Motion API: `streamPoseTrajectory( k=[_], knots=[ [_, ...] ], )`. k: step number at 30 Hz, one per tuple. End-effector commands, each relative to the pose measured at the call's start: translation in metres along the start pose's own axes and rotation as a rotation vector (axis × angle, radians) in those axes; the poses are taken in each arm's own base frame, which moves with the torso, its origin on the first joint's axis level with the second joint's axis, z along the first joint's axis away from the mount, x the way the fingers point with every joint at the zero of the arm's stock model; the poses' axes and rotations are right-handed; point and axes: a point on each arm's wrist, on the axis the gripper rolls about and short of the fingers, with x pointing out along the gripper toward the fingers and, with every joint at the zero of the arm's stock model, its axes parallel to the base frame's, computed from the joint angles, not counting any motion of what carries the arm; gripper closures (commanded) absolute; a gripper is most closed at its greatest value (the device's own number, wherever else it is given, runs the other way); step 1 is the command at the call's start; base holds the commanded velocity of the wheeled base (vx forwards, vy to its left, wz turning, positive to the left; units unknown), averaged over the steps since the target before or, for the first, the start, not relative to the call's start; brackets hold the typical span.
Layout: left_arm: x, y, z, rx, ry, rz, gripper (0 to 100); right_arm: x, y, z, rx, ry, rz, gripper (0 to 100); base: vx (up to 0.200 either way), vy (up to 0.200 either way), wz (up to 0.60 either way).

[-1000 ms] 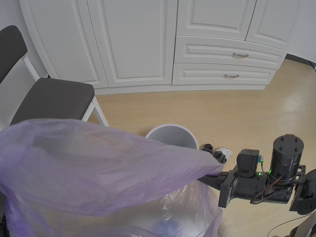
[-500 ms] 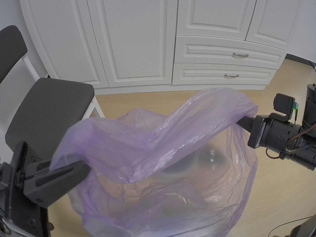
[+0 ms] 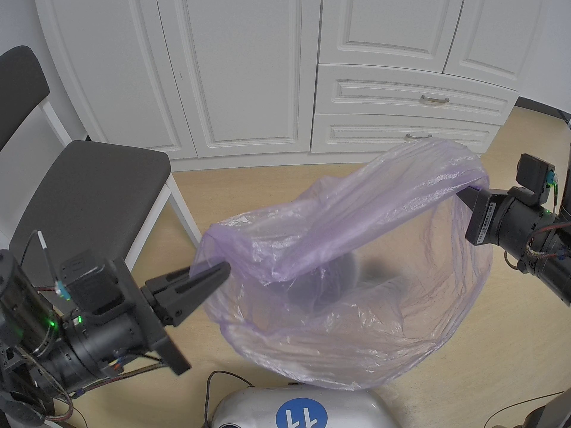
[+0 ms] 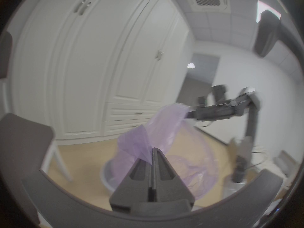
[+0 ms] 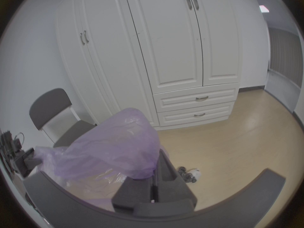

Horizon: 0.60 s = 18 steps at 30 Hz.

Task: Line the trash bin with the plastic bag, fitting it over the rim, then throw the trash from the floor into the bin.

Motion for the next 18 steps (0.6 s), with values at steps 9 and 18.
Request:
streamPoseTrajectory(
  k=[9, 18],
  knots=[
    [0.033, 0.018, -0.043, 0.238, 0.232, 0.521, 100, -0.032, -0.018, -0.049, -0.421, 0.108, -0.115, 100, 0.000, 0.000, 0.00],
    [0.029, 0.018, -0.035, 0.232, 0.192, 0.520, 100, -0.042, -0.039, -0.074, -0.605, 0.193, -0.169, 100, 0.000, 0.000, 0.00]
  ],
)
